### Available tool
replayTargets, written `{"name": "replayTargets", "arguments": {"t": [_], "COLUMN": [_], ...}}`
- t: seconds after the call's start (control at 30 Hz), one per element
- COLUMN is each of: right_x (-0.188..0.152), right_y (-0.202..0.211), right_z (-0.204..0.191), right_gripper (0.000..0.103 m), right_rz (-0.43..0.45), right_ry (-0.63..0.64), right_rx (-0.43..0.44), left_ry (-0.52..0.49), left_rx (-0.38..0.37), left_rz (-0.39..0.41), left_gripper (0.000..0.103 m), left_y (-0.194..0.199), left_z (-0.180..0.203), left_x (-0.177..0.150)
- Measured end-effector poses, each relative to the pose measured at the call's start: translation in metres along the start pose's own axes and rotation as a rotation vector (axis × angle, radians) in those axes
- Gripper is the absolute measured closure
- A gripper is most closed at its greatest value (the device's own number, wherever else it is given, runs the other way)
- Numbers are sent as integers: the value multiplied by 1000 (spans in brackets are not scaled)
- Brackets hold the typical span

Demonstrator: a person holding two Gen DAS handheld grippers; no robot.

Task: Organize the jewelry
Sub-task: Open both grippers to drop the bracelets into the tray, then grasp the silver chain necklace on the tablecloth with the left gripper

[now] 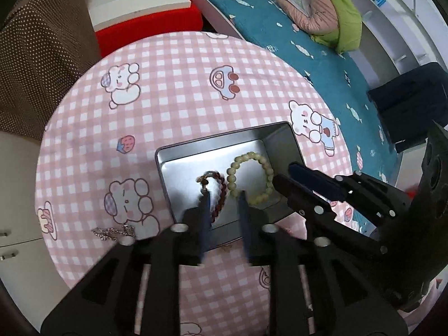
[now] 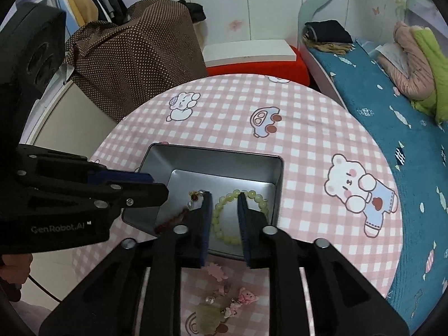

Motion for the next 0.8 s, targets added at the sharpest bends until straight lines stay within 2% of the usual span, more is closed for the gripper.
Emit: {"name": "replayTargets", "arguments": {"t": [0.07,0.13,0.33,0.4,0.43,0.53,0.8], "right_x": [1,3,9,9,7,4,-5], "right_y": [6,15,37,42,44,50,60], "right_z": [2,5,13,16,18,23,32], "right_gripper": [74,71,65,61,60,57,40], "right_rz": [14,32,82,91,94,101,102], "right_ry": [-8,-16,-43,-50,-53,-67,-94], "right_rx": [-7,-21,-49,-63,-74,-96,-152], "left_ry": [-9,-13,-9,-12,-11,5,56], "left_rx": [3,10,17,35,37,46,71], "left_rz": [8,19,54,75,83,99,115], "left_gripper": [76,68,65,54,54,54,37], "left_y": [5,10,28,35,38,47,60], "left_z": [1,1,0,-3,-4,-12,-42], "left_x": [0,-1,-5,-6,-7,-9,-27]}}
Point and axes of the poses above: each gripper's, at about its wrist camera, not at the fingertips, and y roughly against the way its jaws point, z to its right, x to its top, the point moved 10 cm from there along -y, roughly the way its jaws point
